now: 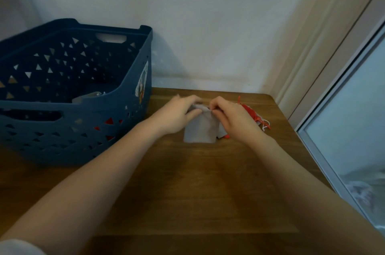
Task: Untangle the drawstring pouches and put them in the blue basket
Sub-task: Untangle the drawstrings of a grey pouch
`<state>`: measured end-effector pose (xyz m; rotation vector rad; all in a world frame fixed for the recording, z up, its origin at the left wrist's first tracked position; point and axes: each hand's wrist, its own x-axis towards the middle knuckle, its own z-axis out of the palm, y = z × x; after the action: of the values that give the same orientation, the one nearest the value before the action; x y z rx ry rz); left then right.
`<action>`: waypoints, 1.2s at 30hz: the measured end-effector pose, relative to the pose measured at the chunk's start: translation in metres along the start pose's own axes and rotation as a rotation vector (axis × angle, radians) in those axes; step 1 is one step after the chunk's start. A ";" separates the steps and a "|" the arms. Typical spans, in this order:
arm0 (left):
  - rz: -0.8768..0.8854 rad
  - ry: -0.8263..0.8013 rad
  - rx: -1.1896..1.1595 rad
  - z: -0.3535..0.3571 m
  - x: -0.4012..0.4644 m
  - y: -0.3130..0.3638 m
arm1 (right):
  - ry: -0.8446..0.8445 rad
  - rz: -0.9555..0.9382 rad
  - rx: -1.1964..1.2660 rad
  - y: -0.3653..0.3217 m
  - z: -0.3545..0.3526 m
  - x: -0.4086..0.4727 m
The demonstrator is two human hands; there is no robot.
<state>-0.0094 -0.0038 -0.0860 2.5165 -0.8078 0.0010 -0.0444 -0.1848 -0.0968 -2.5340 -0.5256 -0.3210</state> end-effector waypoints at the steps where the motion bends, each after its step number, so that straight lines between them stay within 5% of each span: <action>1: -0.014 -0.048 -0.056 -0.001 -0.003 -0.001 | -0.008 -0.012 -0.014 0.000 -0.001 0.000; 10: -0.079 -0.013 -0.014 -0.010 -0.020 -0.014 | -0.127 0.111 -0.209 0.001 -0.001 0.009; 16: -0.264 0.049 -0.659 -0.010 -0.027 -0.017 | -0.256 0.218 -0.220 0.006 -0.007 0.003; 22: -0.471 0.139 -1.198 -0.005 -0.021 -0.022 | -0.025 0.446 0.909 0.015 -0.004 -0.007; 29: -0.525 0.332 -2.022 -0.003 -0.013 -0.016 | 0.485 0.589 1.885 -0.004 -0.004 0.004; 33: -0.472 0.367 -2.034 0.001 -0.010 -0.016 | 0.680 0.612 2.088 -0.003 0.000 0.008; 36: -0.451 0.340 -1.799 0.002 -0.007 -0.007 | 0.632 0.657 1.888 -0.007 0.002 0.010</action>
<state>-0.0121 0.0040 -0.0919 0.8457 0.0830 -0.2927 -0.0382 -0.1755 -0.0921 -0.5779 0.2725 -0.1642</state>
